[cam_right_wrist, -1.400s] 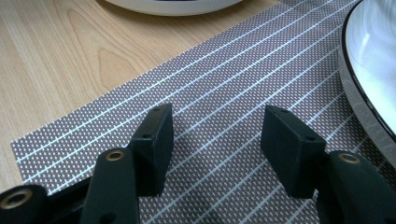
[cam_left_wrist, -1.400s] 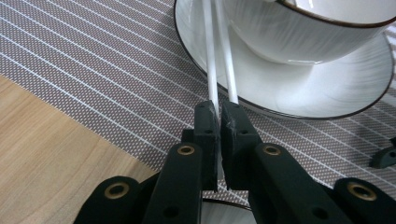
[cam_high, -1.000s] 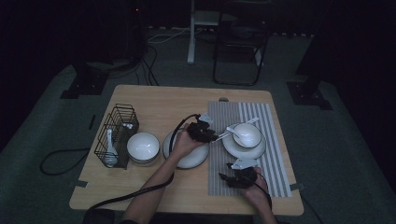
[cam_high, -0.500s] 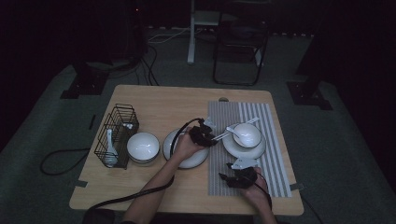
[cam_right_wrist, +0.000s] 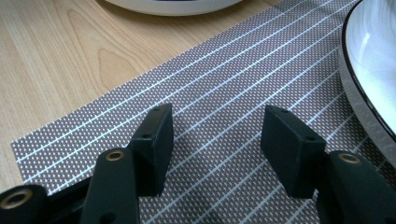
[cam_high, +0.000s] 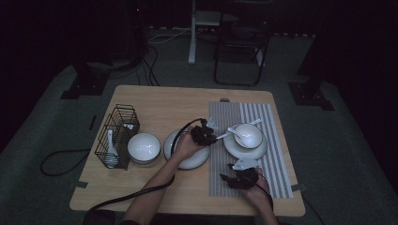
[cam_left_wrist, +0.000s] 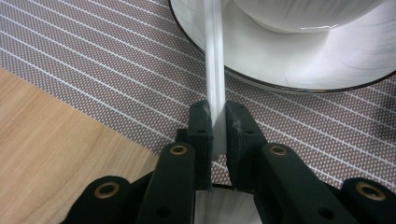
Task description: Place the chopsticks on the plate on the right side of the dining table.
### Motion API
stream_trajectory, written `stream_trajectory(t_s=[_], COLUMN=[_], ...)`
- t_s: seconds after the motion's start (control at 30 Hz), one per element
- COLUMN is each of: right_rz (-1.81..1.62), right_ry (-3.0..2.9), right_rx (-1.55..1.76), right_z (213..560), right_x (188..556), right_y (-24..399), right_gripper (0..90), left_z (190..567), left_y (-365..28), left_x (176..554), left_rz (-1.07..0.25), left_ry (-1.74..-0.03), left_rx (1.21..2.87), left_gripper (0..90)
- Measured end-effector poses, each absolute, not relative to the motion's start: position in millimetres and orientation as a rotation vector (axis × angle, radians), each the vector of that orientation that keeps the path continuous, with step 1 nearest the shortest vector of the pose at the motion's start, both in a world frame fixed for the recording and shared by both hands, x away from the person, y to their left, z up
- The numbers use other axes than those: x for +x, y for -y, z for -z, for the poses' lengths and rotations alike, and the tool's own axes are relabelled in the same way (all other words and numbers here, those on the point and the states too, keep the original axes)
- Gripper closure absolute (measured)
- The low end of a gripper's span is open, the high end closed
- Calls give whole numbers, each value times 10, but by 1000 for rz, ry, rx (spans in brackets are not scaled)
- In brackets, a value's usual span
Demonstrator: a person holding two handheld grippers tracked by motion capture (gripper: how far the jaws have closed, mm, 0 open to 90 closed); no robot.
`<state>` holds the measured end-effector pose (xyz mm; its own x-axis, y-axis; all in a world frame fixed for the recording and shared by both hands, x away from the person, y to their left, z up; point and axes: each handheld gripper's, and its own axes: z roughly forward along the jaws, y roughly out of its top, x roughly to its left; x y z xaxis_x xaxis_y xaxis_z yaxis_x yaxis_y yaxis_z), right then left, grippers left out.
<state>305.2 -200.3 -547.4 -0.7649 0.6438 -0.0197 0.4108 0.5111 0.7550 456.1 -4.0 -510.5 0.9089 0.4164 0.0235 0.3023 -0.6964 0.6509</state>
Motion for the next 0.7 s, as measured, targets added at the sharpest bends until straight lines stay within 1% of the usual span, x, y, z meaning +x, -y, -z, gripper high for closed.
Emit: stream_trajectory(t_s=[0.5,0.7], right_rz=[-1110,-1109], right_ry=[-2458,-2458], right_rx=[884,888], right_z=[5474,5474], right_x=[3051,3054], right_y=[2003,2004], right_gripper=[437,434], left_z=[5124,5141], left_y=[11,-14], left_x=[4645,4656], left_rz=[-197,-191], left_ry=[-504,-513], left_rx=[2375,2368], left_gripper=[814,767])
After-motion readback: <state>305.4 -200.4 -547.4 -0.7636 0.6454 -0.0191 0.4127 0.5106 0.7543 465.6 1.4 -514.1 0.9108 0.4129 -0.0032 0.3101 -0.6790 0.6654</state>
